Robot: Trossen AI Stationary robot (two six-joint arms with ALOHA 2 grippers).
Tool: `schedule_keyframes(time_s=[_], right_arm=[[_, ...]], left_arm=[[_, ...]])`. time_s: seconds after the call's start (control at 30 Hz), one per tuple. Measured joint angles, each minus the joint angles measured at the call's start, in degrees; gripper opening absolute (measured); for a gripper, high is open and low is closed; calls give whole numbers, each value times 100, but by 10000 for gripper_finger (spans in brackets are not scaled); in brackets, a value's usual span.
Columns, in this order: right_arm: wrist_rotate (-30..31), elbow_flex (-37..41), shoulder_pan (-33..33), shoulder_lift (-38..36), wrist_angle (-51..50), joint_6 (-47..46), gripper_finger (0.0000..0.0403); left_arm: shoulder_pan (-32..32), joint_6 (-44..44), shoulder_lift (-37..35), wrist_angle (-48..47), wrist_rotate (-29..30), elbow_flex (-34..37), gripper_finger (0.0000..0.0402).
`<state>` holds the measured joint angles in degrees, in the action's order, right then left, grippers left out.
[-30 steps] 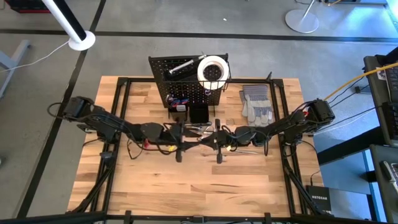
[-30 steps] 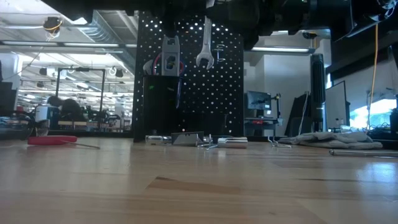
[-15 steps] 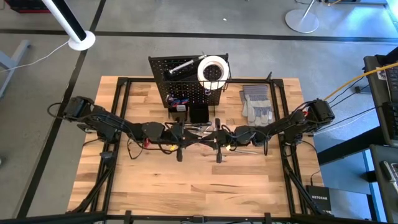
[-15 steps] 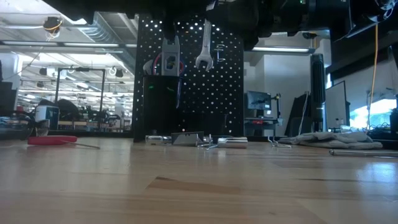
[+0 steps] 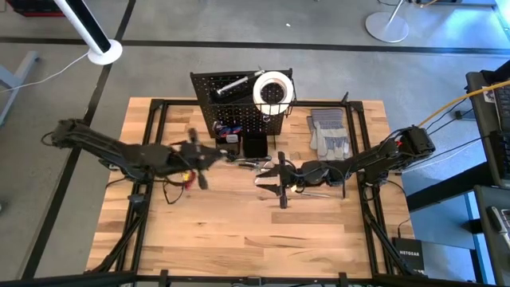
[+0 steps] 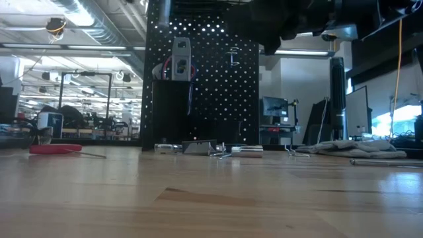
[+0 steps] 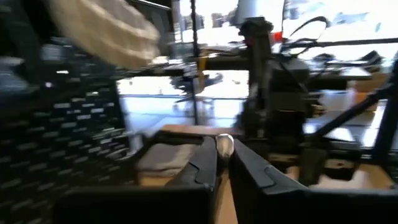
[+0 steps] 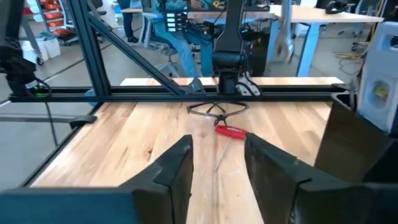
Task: Hang tools onto peg board
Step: Put the wrench into the right bin on the pegboard
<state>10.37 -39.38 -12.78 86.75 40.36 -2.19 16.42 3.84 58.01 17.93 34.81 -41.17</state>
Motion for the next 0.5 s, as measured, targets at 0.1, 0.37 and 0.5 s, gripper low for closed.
schedule_keyframes(time_s=[0.1, 0.37, 0.5], right_arm=[[-96, 0, 0, -14, 2, -43, 150], [-96, 0, 4, -14, -33, -46, 151], [-96, 0, 4, -14, -1, -46, 152]], left_arm=[[119, 38, -499, -280, 621, 199, 10], [-404, 93, -1080, 1972, 1025, 1676, 10], [-875, -130, -916, 2664, 622, 2138, 10]])
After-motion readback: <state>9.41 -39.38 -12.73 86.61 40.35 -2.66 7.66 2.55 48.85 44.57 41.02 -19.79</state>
